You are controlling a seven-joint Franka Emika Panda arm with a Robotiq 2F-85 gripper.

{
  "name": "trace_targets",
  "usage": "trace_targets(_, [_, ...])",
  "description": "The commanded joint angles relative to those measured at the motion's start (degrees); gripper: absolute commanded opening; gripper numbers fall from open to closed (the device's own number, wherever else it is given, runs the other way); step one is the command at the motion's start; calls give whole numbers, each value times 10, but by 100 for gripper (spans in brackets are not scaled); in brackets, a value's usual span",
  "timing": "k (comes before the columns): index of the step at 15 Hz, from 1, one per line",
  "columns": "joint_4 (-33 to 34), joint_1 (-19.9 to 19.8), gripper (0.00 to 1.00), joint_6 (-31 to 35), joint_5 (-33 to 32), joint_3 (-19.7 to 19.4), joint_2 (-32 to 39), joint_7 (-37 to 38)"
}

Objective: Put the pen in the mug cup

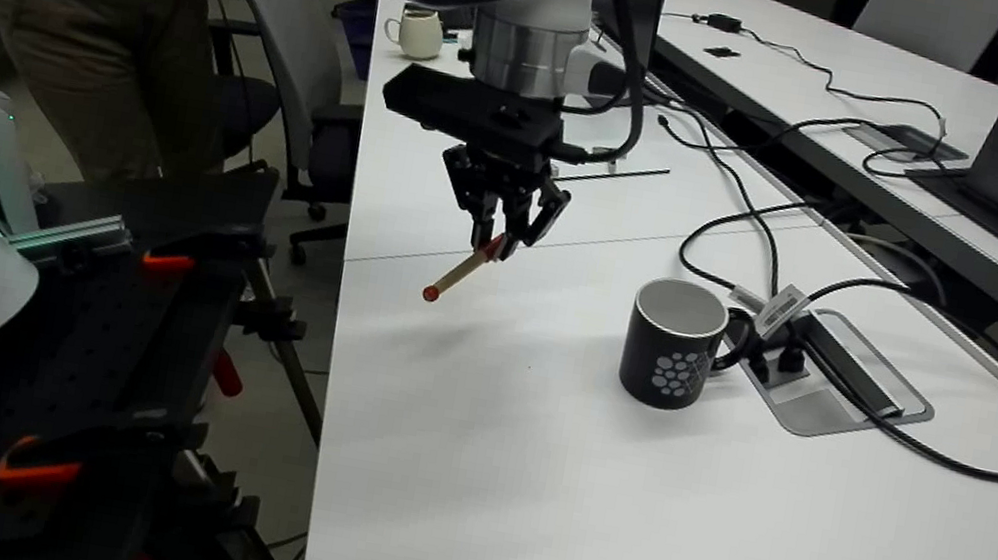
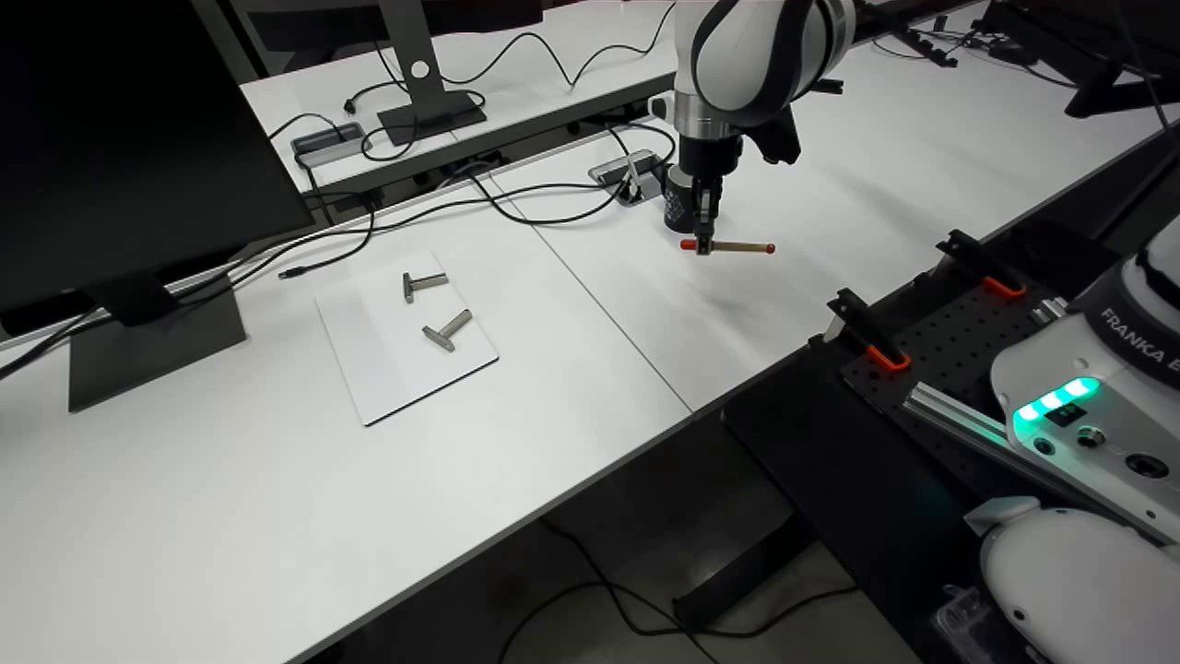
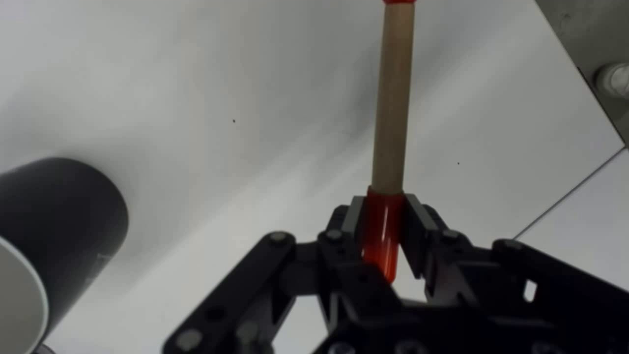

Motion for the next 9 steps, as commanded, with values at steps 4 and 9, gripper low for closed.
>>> trace_targets(4, [-32, 30, 8, -31, 10, -46, -65, 180])
trace_targets(9, [-21, 33, 32, -57, 9, -63, -60, 232])
